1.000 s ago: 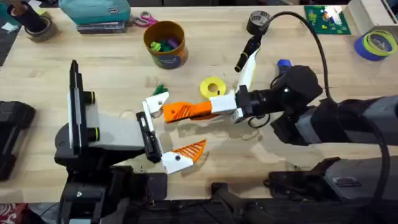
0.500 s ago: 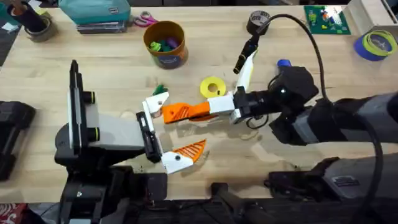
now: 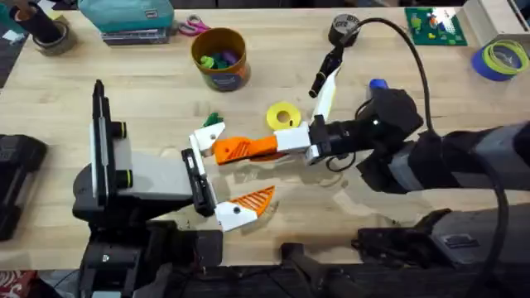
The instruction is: Pick up the gripper from the table and insert it into the empty holder that is missing its gripper. Then pick up a screw, insert it into the mounting hole, and use the screwdriver to tighten it. Finally, clean up the table by picking up the vegetable and placing it into the bucket.
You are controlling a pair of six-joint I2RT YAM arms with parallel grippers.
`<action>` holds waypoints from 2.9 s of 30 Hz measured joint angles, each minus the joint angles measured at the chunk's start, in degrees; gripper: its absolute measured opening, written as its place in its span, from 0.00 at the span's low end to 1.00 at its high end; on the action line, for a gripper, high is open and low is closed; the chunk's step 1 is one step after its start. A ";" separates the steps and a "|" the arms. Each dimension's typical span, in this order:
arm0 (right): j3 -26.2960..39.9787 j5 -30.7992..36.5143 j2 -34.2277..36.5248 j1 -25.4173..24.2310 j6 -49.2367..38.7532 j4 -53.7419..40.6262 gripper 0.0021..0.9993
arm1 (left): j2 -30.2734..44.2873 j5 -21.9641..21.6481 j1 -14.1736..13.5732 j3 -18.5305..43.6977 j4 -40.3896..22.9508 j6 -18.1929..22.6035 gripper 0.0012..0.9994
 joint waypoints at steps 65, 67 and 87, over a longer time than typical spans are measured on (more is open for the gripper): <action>9.86 0.77 8.80 -1.54 3.87 -3.01 1.00 | 0.00 -0.20 -0.11 0.00 0.00 -0.07 0.99; 9.86 0.69 8.80 -2.25 3.87 -3.01 1.00 | 0.02 -0.18 -0.11 0.00 0.00 -0.07 0.99; 20.72 -9.19 -1.56 -19.66 -15.48 -43.67 1.00 | 0.00 -0.03 -0.11 0.00 0.00 -0.07 0.99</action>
